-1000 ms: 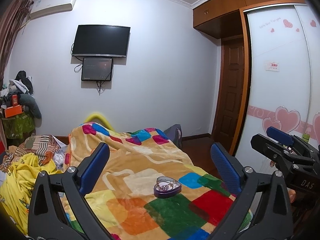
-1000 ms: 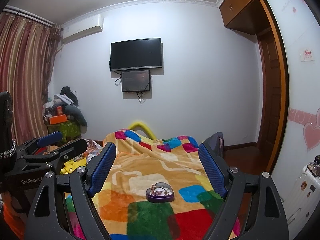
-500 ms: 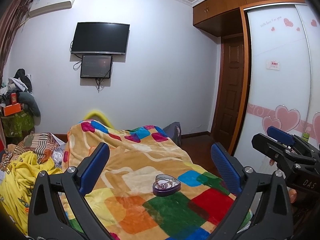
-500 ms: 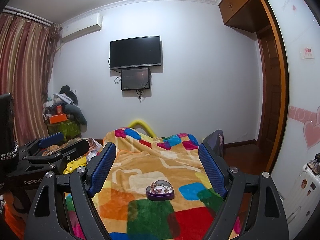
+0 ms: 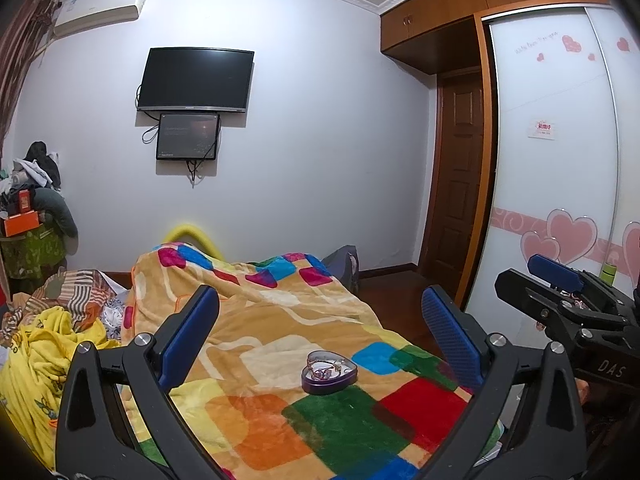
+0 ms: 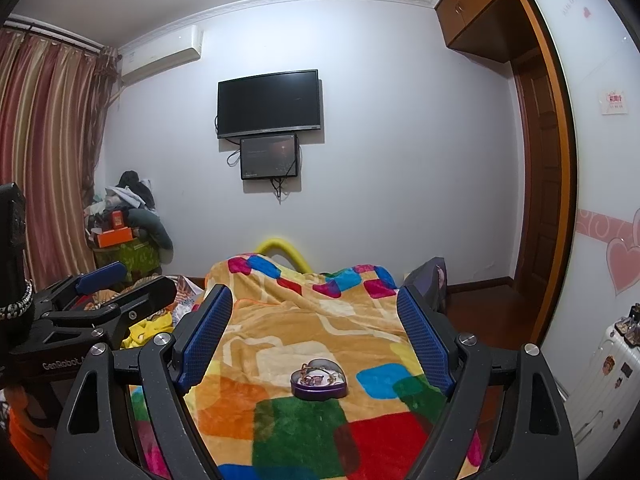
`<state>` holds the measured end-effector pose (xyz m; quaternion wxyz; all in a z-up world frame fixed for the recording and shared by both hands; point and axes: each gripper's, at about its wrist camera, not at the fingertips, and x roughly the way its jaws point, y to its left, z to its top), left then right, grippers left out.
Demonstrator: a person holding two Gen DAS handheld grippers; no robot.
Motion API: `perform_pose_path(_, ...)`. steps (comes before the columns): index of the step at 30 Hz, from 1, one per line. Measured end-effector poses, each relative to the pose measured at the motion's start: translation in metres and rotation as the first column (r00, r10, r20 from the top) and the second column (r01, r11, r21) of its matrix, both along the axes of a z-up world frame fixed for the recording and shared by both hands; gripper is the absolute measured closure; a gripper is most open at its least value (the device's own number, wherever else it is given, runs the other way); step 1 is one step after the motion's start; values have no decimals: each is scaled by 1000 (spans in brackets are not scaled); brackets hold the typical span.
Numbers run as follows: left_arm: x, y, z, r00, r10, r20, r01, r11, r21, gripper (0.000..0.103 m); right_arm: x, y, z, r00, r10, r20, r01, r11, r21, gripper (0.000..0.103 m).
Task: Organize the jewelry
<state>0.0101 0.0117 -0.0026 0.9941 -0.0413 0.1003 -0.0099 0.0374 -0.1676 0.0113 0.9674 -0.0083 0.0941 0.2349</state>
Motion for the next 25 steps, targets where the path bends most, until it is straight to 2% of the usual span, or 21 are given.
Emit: perform_pose_path(25, 8, 0, -5, 1000, -10, -21, 10, 1000, -3, 1, 8, 2, -2, 1000, -1, -24, 1, 1000, 0, 21)
